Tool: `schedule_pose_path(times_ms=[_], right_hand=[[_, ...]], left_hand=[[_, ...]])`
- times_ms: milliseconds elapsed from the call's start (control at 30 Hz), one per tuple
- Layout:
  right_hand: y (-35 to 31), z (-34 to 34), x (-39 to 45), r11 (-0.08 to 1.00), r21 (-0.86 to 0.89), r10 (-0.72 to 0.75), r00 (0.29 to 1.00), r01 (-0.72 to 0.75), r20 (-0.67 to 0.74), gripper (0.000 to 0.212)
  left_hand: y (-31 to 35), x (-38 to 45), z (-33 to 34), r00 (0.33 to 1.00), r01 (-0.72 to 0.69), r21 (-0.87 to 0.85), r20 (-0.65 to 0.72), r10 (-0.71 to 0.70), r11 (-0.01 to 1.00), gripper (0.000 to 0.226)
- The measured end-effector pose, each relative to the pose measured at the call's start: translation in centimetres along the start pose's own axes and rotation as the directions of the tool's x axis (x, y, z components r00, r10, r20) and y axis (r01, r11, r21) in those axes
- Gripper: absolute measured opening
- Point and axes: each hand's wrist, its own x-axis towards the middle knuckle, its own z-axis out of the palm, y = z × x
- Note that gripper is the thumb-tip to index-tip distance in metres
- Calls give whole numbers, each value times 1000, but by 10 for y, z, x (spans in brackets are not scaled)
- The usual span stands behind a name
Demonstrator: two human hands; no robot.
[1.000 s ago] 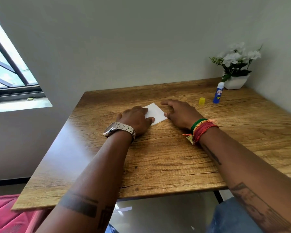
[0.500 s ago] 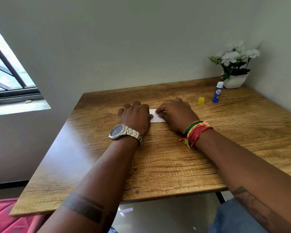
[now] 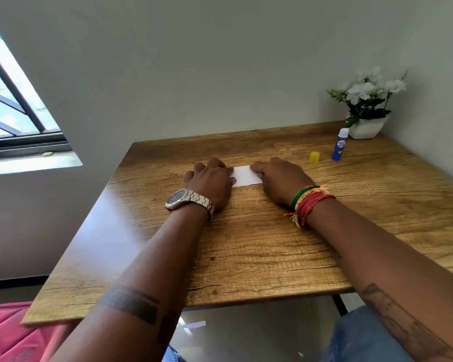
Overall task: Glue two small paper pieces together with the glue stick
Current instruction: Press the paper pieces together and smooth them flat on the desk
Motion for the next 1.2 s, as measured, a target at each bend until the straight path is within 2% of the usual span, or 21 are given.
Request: schedule_pose_path(times_ms=[167,233,333,400,467,633,800,1067,1200], right_hand=[[-4,1,0,998,-29,60,993,-57,105,58],[-4,0,-2,996,-41,76,995,-73,59,58],[-8,0,-7,996,-72,-60,994,54,-92,46],[-13,2,-9,984,-25,-178,982,177,-59,42],[-16,3,-9,980,21,-201,979,200,34,45],[-13,5,-8,987,27,-162,980,160,113,54],[-11,7,-7,999,-27,-36,988,40,151,66],[-11,12,-9,993,-34,121,979,-117,163,83],[-9,13,-9,993,-13,116,985,-116,127,83]], left_hand=[[3,-1,2,1000,3,-10,-10,-3,1000,42],[3,-1,3,1000,3,-11,-13,-4,1000,41],[2,1,4,1000,10,-20,-18,-10,1000,42],[1,2,5,1000,16,-25,-21,-16,1000,42],[2,2,6,999,17,-23,-27,-17,1000,42],[0,3,6,999,41,-38,-25,-42,998,43],[1,2,9,998,47,-13,-39,-48,999,44],[-4,4,14,992,126,-96,4,-126,987,48],[-2,3,16,989,137,-123,-35,-142,983,47]])
